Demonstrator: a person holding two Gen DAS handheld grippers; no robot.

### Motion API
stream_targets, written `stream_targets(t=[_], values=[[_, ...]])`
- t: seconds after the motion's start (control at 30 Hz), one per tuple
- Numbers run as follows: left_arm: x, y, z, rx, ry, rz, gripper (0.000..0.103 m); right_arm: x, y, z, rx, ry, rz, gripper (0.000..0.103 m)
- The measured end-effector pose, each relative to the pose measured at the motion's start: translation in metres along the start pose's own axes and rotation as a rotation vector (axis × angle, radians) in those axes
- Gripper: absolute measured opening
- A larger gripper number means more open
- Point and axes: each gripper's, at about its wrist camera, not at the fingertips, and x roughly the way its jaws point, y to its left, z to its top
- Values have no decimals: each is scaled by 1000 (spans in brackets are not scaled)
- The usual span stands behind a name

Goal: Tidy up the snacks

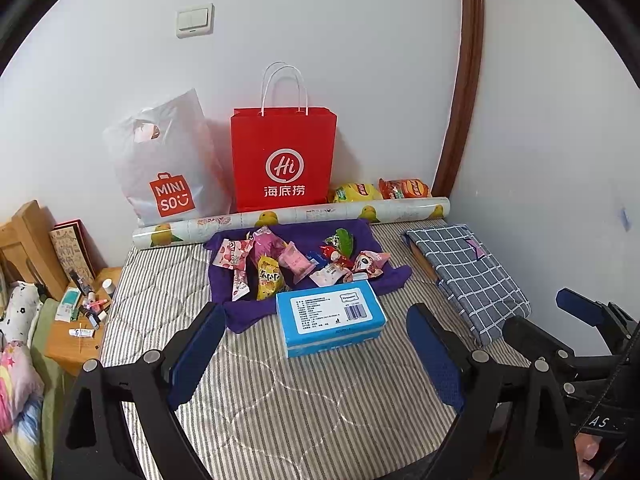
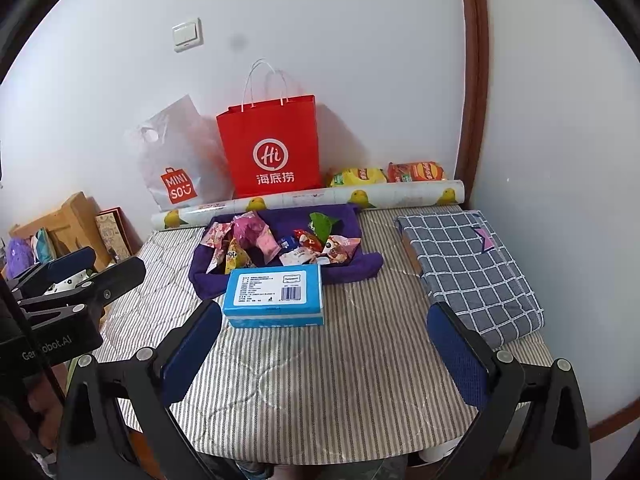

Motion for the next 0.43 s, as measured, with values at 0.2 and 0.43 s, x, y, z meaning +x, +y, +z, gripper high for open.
stream_targets(t=[0.2,0.43], values=[[-1,1,0,-1,-2,0,92,0,0,0,-1,-3,2,101],[-2,2,0,-2,-7,4,92,-3,3,1,-8,-7,4,101]])
